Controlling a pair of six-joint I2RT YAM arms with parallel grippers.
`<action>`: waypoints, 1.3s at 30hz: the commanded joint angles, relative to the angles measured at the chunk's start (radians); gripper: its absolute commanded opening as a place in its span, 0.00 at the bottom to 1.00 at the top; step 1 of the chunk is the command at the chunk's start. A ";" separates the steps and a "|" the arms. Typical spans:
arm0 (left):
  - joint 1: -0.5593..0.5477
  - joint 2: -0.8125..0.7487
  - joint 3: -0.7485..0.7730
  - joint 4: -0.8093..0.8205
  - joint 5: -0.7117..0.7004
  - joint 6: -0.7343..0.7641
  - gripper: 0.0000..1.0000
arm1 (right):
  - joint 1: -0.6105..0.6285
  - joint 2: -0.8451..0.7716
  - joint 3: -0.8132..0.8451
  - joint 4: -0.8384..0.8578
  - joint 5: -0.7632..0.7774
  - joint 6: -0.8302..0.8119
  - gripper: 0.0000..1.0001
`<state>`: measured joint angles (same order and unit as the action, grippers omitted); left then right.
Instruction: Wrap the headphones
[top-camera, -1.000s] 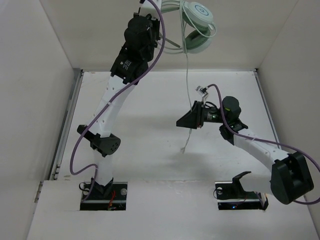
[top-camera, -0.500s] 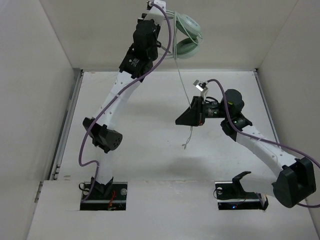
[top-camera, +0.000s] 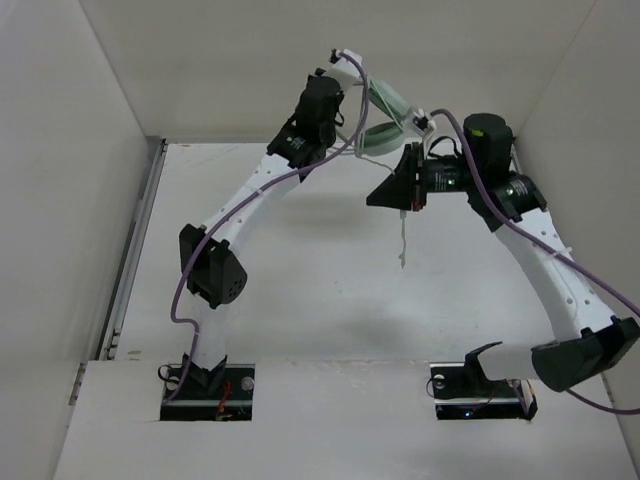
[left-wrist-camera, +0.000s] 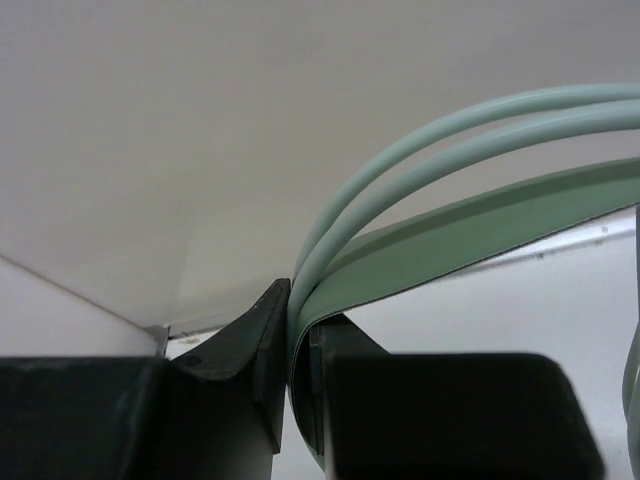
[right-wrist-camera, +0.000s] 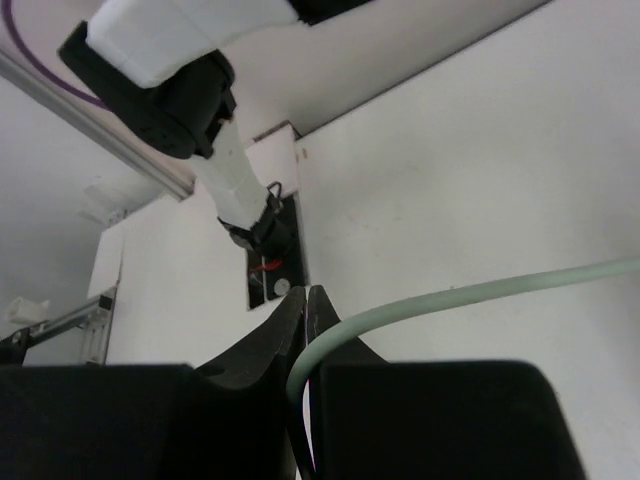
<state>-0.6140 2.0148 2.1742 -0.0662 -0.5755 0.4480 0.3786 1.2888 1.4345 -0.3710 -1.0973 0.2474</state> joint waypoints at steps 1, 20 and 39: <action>-0.020 -0.108 -0.097 0.134 0.002 0.012 0.03 | -0.025 0.076 0.217 -0.464 0.060 -0.359 0.09; -0.112 -0.341 -0.415 -0.052 0.189 -0.046 0.00 | -0.028 0.124 0.465 -0.729 0.786 -1.054 0.01; -0.218 -0.432 -0.455 -0.142 0.305 -0.109 0.01 | -0.079 0.119 0.259 -0.113 0.936 -1.185 0.04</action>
<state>-0.8185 1.6814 1.7142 -0.2523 -0.3073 0.3744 0.3271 1.4033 1.7283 -0.6640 -0.1772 -0.9218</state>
